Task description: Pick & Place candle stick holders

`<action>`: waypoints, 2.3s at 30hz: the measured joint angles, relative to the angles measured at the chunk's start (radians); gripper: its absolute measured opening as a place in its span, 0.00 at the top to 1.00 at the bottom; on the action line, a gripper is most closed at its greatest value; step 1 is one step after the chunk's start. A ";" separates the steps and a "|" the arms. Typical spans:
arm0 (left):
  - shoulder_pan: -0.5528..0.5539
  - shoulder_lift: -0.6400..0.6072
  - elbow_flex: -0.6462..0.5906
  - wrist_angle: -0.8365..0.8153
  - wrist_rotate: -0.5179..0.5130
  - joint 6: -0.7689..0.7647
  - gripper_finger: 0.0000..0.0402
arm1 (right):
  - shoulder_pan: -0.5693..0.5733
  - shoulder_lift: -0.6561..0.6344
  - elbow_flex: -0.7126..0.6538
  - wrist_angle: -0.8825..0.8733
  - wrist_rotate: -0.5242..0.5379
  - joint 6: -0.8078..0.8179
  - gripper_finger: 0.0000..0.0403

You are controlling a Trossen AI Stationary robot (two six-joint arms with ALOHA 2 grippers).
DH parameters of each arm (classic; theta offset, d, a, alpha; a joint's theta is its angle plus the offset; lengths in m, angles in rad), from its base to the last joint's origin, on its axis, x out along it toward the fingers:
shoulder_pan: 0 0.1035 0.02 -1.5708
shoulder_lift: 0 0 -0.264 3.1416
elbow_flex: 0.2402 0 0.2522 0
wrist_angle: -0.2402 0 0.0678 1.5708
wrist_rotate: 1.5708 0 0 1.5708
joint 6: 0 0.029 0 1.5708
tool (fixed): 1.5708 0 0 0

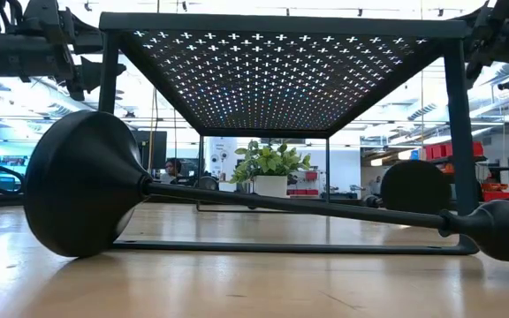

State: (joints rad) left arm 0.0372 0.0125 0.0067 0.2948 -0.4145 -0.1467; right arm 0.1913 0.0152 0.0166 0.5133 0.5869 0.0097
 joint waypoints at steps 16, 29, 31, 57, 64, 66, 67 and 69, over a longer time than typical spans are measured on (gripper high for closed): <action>0.000 0.000 0.000 -0.001 0.000 0.000 0.18 | 0.000 0.000 0.000 -0.001 0.000 -0.001 0.86; 0.000 0.000 0.000 0.008 0.000 0.000 0.18 | 0.000 0.000 0.000 0.005 0.000 -0.141 0.86; 0.000 0.000 0.000 0.009 0.000 0.000 0.18 | 0.000 0.000 0.000 0.004 0.000 -0.141 0.86; -0.008 0.083 0.000 0.324 0.437 -0.003 0.18 | 0.000 0.000 0.000 0.000 -0.031 0.140 0.86; -0.008 0.251 0.038 0.305 0.181 0.022 0.19 | 0.000 0.001 0.000 -0.014 -0.046 0.144 0.86; -0.007 0.323 0.088 0.289 0.121 0.023 0.20 | 0.000 0.004 0.000 -0.013 -0.046 0.145 0.86; -0.005 0.359 0.120 0.275 0.097 0.024 0.21 | 0.000 0.006 0.000 -0.015 -0.046 0.151 0.86; 0.002 0.438 0.190 0.235 0.053 0.034 0.22 | 0.000 0.011 0.000 -0.015 -0.046 0.164 0.86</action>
State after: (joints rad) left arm 0.0395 0.4504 0.1971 0.5294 -0.3619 -0.1124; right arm 0.1913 0.0258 0.0166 0.4986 0.5413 0.1742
